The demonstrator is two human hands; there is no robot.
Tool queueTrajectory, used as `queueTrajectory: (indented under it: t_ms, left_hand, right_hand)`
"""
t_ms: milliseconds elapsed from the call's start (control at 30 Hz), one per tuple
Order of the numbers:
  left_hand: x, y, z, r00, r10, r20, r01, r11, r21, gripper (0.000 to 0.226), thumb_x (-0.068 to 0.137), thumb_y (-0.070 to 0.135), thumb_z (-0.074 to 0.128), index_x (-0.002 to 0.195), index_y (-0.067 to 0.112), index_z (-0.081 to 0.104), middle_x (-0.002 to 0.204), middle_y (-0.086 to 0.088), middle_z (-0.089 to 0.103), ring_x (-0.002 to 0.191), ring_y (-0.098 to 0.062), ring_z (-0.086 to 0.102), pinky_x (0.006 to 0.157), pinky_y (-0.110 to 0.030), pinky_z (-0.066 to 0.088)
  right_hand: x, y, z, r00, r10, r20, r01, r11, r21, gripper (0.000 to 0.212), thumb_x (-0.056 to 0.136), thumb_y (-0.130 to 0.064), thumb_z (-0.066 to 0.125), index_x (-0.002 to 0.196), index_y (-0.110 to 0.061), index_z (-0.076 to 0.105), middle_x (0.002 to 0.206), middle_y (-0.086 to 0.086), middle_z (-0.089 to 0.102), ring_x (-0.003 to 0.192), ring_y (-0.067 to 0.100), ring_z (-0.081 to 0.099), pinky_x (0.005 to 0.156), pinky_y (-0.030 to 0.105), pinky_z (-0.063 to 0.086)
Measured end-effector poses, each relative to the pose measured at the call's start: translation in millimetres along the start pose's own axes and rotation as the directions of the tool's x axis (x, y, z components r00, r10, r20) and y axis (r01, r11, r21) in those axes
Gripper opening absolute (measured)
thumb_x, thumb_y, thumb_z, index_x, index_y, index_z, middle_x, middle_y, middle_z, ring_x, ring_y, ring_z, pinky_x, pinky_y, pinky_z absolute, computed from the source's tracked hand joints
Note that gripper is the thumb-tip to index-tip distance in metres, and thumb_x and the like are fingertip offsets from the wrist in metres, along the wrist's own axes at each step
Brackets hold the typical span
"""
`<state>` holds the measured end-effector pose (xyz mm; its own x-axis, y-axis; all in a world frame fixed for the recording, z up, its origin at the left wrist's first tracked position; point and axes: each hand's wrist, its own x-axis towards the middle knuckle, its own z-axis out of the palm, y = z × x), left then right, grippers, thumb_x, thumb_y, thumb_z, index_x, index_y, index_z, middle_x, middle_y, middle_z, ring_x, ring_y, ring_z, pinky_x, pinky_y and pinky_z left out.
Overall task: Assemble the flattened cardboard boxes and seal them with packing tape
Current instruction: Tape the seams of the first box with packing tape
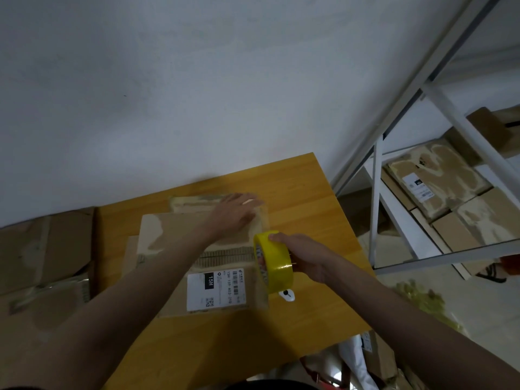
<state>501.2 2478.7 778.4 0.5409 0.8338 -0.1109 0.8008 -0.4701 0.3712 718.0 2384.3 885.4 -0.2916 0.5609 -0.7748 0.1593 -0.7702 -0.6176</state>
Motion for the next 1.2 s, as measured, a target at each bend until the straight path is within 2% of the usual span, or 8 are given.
queueTrajectory:
  t_ms: [100,233,400,600,767,967,1100,1200]
  left_hand:
    - [-16,-19,-8,0.964,-0.207,0.166,0.2,0.978,0.057,0.063,0.098,0.054,0.048,0.154,0.035,0.026,0.153,-0.004,0.041,0.134,-0.03,0.046,0.11,-0.048,0.034]
    - [-40,-34,-2,0.906,-0.347,0.243,0.316,0.935,0.159,0.072,0.09,0.075,0.035,0.152,0.04,0.024,0.152,-0.004,0.044,0.134,-0.03,0.046,0.109,-0.053,0.035]
    - [-71,-25,6,0.836,-0.489,0.248,0.465,0.872,0.151,0.069,0.094,0.071,0.034,0.152,0.035,0.027,0.149,-0.008,0.046,0.131,-0.034,0.048,0.107,-0.055,0.038]
    - [-124,-15,22,0.74,-0.645,0.189,0.645,0.761,0.073,0.082,0.086,0.083,0.027,0.149,0.031,0.028,0.145,-0.01,0.049,0.123,-0.036,0.054,0.103,-0.059,0.041]
    - [-154,-6,28,0.684,-0.719,0.122,0.726,0.687,-0.019,0.083,0.087,0.08,0.033,0.154,0.034,0.018,0.151,-0.012,0.039,0.129,-0.043,0.047,0.104,-0.061,0.039]
    - [-147,4,20,0.76,-0.648,0.049,0.649,0.755,-0.091,0.083,0.094,0.055,0.055,0.158,0.03,0.008,0.16,-0.008,0.023,0.142,-0.039,0.032,0.107,-0.058,0.038]
    - [-134,7,11,0.957,-0.286,0.037,0.281,0.953,0.111,0.079,0.101,0.034,0.051,0.159,0.019,-0.001,0.167,-0.002,0.0,0.154,-0.023,0.003,0.124,-0.046,0.014]
    - [-124,7,10,0.977,-0.157,0.144,0.115,0.958,0.261,0.073,0.105,0.033,0.04,0.158,0.014,-0.007,0.166,-0.001,-0.009,0.153,-0.015,-0.005,0.125,-0.037,0.003]
  right_hand:
    - [-1,2,0,1.0,-0.001,-0.011,0.002,1.0,0.018,0.034,0.101,-0.035,0.055,0.113,-0.006,0.066,0.101,0.013,0.076,0.091,0.026,0.074,0.073,0.033,0.056]
    - [-1,6,1,0.997,0.008,-0.073,-0.01,0.999,-0.037,0.044,0.098,-0.043,0.059,0.124,-0.008,0.063,0.112,0.012,0.073,0.101,0.03,0.07,0.09,0.045,0.056]
    - [3,17,0,0.997,-0.027,-0.077,0.018,0.992,-0.123,0.111,0.055,-0.071,0.081,0.143,-0.011,0.049,0.139,0.01,0.057,0.117,0.033,0.061,0.093,0.047,0.054]
    - [3,17,10,0.994,-0.104,-0.037,0.09,0.957,-0.275,0.055,0.082,-0.041,0.079,0.127,-0.015,0.062,0.12,0.004,0.065,0.108,0.026,0.063,0.087,0.04,0.052]
    - [2,24,25,0.983,-0.182,0.021,0.177,0.915,-0.362,0.043,0.086,-0.026,0.078,0.124,-0.021,0.059,0.115,-0.001,0.064,0.098,0.013,0.063,0.079,0.034,0.05]
    - [-5,29,35,0.973,-0.231,0.024,0.215,0.859,-0.465,0.049,0.091,-0.026,0.072,0.131,-0.025,0.045,0.118,-0.001,0.054,0.104,0.023,0.058,0.089,0.045,0.052]
    - [-7,30,40,0.965,-0.263,0.016,0.234,0.829,-0.508,0.045,0.09,-0.024,0.072,0.123,-0.024,0.04,0.117,0.004,0.052,0.105,0.025,0.058,0.088,0.048,0.053]
    - [-9,34,43,0.946,-0.324,-0.013,0.276,0.827,-0.49,0.04,0.09,-0.026,0.072,0.122,-0.023,0.048,0.117,0.003,0.056,0.102,0.022,0.06,0.086,0.045,0.054]
